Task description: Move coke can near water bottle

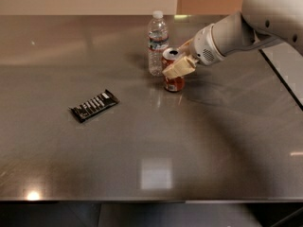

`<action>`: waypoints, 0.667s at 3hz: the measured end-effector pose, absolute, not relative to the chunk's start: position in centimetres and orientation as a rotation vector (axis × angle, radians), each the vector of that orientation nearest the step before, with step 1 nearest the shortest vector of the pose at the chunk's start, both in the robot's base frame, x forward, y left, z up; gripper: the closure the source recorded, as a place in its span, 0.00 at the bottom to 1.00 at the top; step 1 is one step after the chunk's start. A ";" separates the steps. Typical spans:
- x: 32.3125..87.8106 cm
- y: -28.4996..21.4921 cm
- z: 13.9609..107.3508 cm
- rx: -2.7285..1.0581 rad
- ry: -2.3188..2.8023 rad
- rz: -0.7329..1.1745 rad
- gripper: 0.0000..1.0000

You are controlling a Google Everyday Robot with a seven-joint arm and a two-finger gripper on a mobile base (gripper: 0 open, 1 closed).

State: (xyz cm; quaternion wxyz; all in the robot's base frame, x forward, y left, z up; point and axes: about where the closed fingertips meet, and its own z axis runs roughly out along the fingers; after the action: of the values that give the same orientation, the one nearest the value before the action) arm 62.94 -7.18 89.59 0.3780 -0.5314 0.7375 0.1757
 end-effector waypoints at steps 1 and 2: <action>62.9 -7.0 89.5 -1.362 1.883 0.451 0.61; 62.9 -6.7 89.5 -1.366 1.882 0.455 0.37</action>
Offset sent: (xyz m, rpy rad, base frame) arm -0.0001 0.0017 -0.0006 0.0001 0.0010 0.0030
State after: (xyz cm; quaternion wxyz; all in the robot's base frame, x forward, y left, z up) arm 62.89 -6.74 89.47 0.3764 -0.5340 0.7359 0.1777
